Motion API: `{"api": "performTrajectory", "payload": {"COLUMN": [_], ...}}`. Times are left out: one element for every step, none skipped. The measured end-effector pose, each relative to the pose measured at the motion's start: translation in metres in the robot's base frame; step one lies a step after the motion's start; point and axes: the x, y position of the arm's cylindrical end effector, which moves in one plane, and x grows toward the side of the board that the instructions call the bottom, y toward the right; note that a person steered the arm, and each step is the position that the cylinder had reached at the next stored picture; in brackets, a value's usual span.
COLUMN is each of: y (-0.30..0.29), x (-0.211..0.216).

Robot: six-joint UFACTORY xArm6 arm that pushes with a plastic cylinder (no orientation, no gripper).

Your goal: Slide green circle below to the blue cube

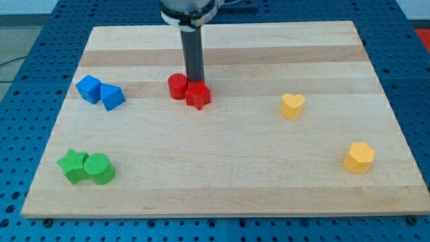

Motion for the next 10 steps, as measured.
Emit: {"api": "performTrajectory", "payload": {"y": [-0.011, -0.016, 0.025, 0.091, 0.038, 0.104, 0.197, 0.201, 0.104, 0.070], "x": [0.032, 0.067, 0.106, 0.136, 0.152, 0.157, 0.164, 0.163, 0.120, 0.043]}}
